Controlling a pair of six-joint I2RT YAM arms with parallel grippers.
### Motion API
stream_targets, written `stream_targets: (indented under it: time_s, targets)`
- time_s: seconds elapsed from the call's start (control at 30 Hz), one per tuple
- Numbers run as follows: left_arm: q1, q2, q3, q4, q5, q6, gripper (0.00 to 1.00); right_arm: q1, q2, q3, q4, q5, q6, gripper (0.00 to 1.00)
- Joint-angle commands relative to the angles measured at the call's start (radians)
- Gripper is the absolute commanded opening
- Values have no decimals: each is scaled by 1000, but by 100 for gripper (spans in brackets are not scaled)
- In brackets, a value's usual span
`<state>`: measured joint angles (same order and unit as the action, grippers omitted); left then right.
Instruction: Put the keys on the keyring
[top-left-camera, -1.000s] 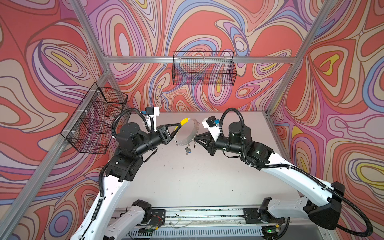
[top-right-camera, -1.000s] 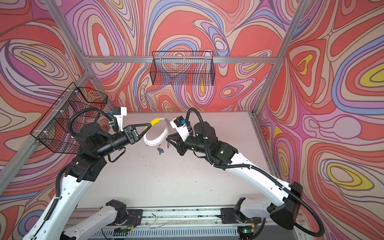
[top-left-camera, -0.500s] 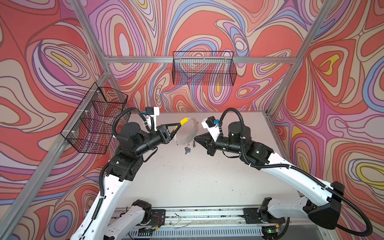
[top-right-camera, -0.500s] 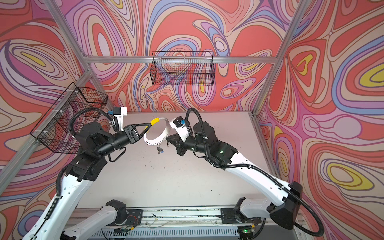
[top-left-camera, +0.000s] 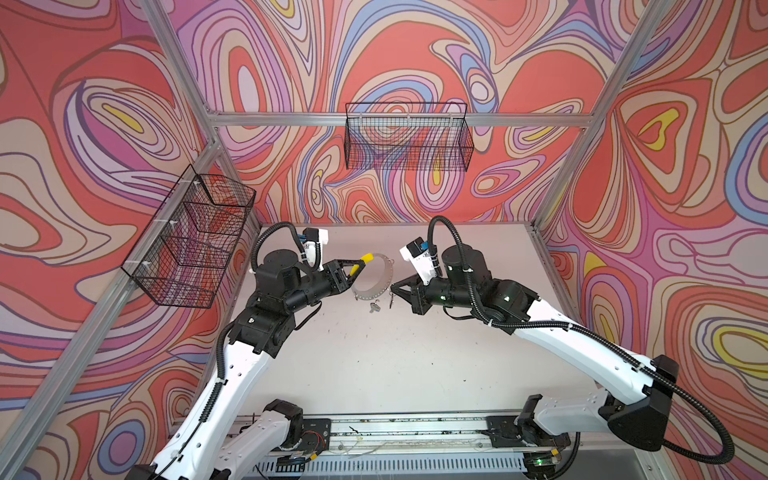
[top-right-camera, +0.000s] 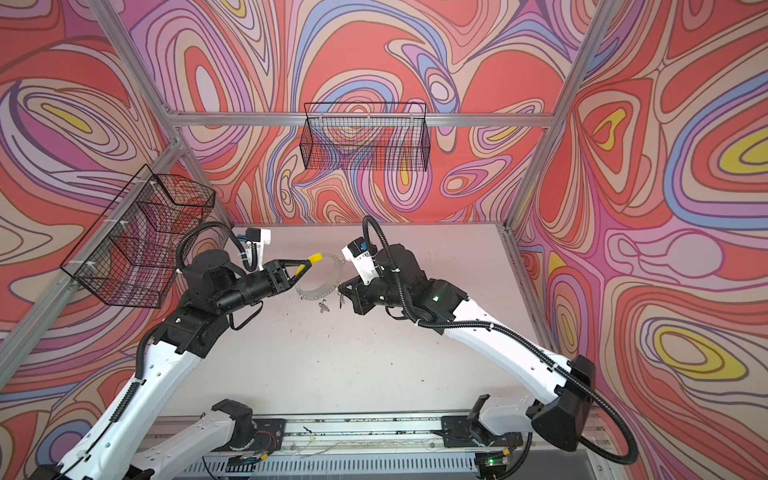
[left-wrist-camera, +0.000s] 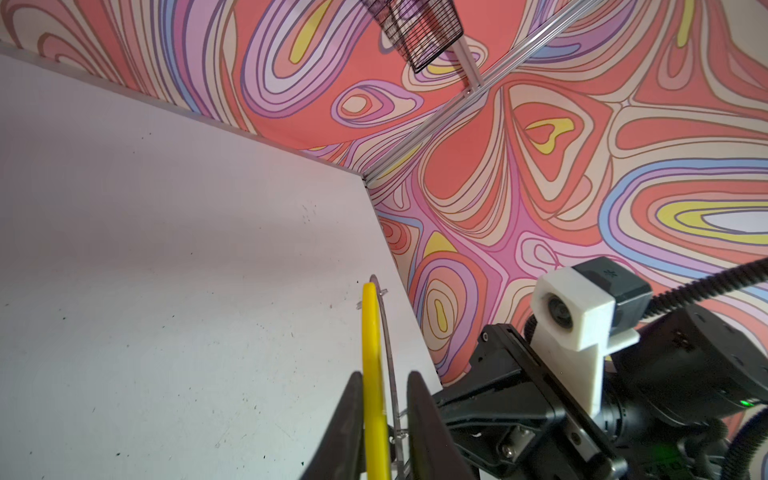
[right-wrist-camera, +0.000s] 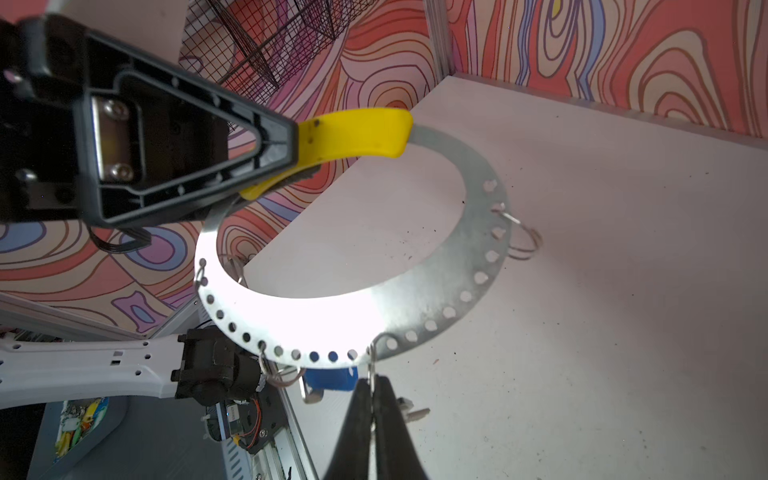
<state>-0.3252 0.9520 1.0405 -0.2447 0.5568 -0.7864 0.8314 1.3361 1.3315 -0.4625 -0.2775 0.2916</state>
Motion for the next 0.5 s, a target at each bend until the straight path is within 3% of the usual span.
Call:
stream_targets:
  time_s: [0.0,0.13,0.47]
  targets:
    - [16,-7,-24,-2,14,-13,41,-6,7,51,-15,-18,85,0]
    - [50,-15,-44,-102,-7,-12,52,-21,40,53,-18,-49,152,0]
    - [80,-9,-2,-342,-31,106,54,-61,137,76,-55,-34,296,0]
